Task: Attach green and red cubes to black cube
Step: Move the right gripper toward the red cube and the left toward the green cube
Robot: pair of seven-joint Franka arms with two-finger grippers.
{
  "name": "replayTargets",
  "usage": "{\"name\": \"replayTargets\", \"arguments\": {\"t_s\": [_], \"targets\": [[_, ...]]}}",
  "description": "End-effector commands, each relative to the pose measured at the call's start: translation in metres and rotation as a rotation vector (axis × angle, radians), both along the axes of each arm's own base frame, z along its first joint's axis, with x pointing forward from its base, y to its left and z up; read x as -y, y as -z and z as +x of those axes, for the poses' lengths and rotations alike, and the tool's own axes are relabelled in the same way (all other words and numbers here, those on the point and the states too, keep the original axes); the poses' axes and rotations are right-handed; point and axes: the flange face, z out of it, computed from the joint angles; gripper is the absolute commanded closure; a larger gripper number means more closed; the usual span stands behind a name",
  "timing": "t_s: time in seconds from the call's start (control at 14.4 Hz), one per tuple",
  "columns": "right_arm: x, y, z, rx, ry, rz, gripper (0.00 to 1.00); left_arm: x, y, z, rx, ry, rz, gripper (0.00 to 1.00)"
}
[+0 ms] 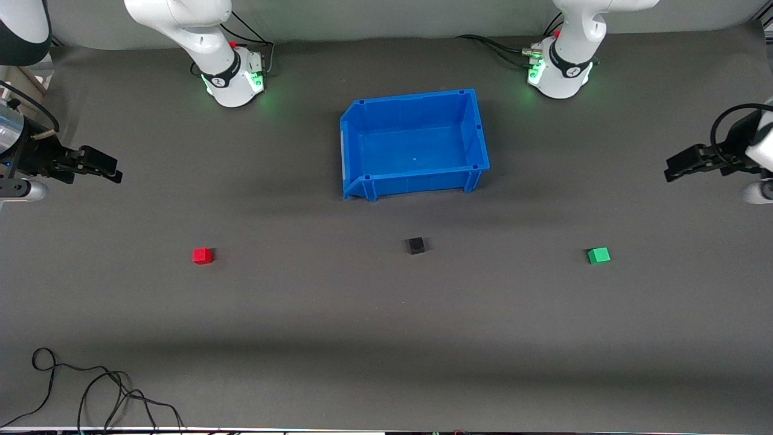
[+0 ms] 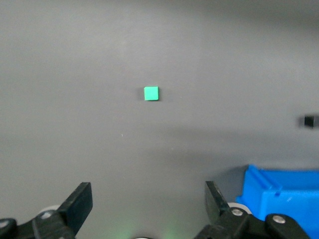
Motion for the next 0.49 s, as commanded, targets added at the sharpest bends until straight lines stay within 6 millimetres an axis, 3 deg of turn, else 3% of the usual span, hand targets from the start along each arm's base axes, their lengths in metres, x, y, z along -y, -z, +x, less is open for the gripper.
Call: {"name": "replayTargets", "arguments": {"t_s": [0.0, 0.21, 0.42], "targets": [[0.014, 0.005, 0.006, 0.022, 0.004, -0.015, 0.00, -0.024, -0.006, -0.005, -0.016, -0.298, -0.022, 0.00], [0.036, 0.019, 0.014, 0.070, 0.065, -0.002, 0.00, -0.063, -0.002, -0.007, -0.045, -0.575, -0.102, 0.00], [0.037, 0.034, 0.015, 0.043, 0.241, -0.002, 0.00, -0.073, 0.013, -0.008, -0.088, -0.763, -0.094, 0.00]]}}
